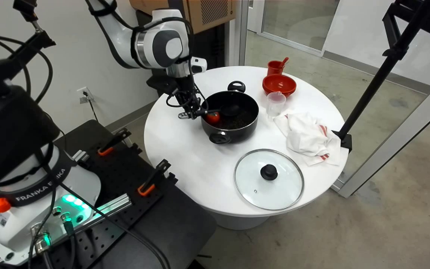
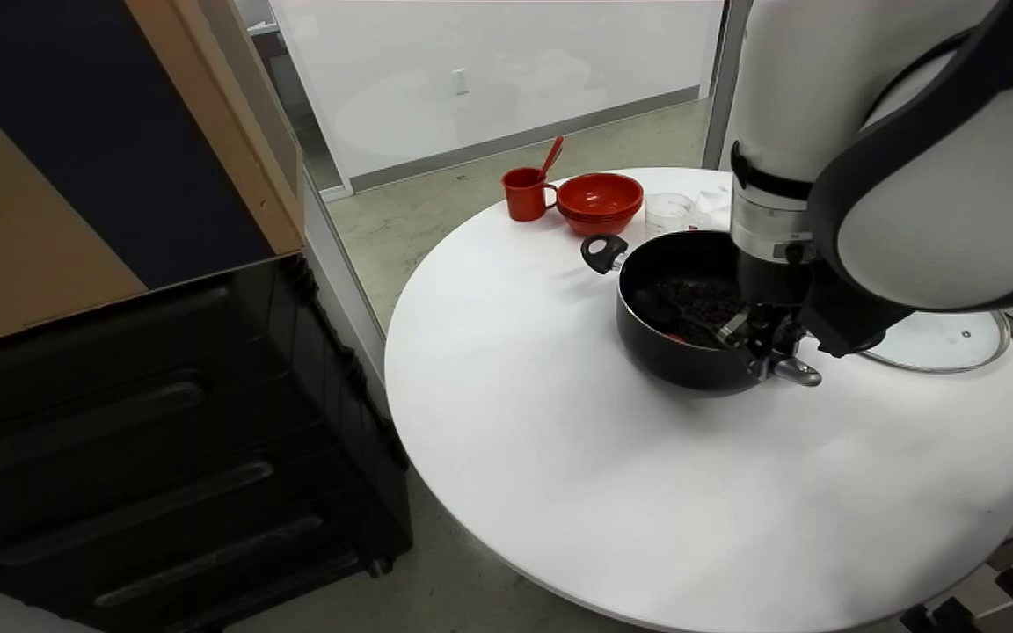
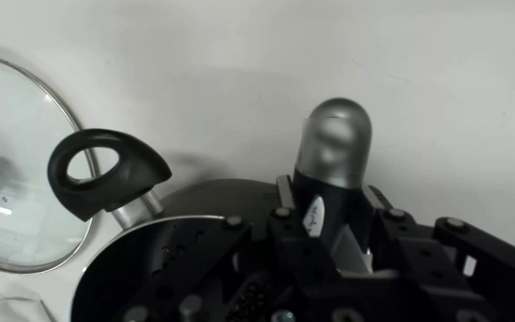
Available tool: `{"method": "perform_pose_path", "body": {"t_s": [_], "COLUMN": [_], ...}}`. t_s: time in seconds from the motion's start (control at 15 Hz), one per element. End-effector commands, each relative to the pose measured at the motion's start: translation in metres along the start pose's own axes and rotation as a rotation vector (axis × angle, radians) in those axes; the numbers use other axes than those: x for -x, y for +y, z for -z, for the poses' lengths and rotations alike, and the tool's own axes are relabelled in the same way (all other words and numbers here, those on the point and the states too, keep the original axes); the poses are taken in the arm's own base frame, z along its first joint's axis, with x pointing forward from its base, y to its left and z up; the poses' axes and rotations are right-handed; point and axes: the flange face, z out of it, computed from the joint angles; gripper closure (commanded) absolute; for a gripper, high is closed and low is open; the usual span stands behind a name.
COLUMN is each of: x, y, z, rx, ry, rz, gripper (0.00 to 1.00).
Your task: Use the black serving spoon in the black pot to stir its contents
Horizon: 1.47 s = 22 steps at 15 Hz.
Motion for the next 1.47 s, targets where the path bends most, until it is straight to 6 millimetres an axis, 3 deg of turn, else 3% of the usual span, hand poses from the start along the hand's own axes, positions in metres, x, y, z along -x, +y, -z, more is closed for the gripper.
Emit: {"method": "perform_pose_path", "body": {"t_s": [0.0,0.2,0.47,0.87,1.4], "x": [0.0,-0.001,0.005,-0.005,-0.05], "y": [0.0,-0.002,-0.002,0.013,0.036], "z": [0.015,0.031,0.044,0.066,0.077], "rx": [-0.022,-0.003,-0.021,-0.022,-0.08], "ry": [-0.018,-0.087,-0.327,-0.65,-0.945], "rz": [0.008,-0.008,0.011,0.023,-0.076], "gripper": [0.92,0.92,0.92,0.92,0.92]}}
